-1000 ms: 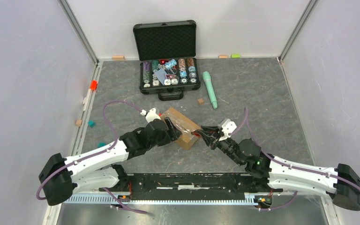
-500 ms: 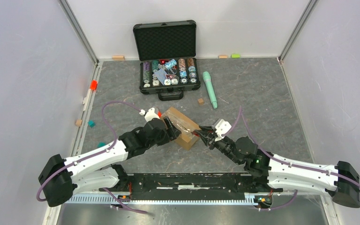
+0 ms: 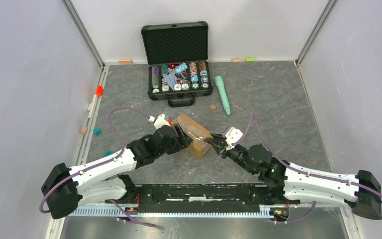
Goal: Unpack the express box
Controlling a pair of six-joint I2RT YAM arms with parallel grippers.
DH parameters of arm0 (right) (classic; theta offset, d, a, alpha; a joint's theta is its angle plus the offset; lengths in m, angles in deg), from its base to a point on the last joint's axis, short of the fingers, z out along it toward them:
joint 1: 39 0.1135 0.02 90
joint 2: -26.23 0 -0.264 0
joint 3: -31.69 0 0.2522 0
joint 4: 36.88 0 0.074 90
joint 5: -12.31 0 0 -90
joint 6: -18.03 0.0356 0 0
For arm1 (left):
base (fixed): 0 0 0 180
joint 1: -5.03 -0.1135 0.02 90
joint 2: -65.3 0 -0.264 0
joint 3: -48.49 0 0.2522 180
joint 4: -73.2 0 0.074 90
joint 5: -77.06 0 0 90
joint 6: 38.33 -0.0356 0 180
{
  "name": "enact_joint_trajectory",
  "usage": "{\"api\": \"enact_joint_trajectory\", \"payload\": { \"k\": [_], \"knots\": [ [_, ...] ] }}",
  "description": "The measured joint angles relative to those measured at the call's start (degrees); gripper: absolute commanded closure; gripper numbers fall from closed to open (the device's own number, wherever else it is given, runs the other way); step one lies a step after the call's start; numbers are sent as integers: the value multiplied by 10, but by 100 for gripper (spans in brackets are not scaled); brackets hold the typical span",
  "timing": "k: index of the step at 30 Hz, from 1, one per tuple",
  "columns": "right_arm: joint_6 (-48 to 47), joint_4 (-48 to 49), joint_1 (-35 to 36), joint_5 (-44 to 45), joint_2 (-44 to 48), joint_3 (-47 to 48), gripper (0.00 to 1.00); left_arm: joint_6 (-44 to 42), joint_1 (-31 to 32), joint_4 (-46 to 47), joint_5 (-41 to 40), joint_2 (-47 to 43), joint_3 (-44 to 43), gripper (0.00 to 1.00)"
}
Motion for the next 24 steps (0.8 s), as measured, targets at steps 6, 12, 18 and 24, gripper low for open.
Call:
{"api": "enact_joint_trajectory", "payload": {
  "k": [6,12,18,24],
  "knots": [
    [-7,-12,0,-4,-6,12,100,0,0,0,0,0,0,25],
    [-11,-16,0,-7,-8,14,100,0,-1,0,2,0,0,25],
    [-14,-16,0,-9,-8,14,100,0,-3,0,4,0,0,25],
    [-20,-25,0,-12,-9,22,100,0,-3,-1,5,0,-1,25]
  ]
}}
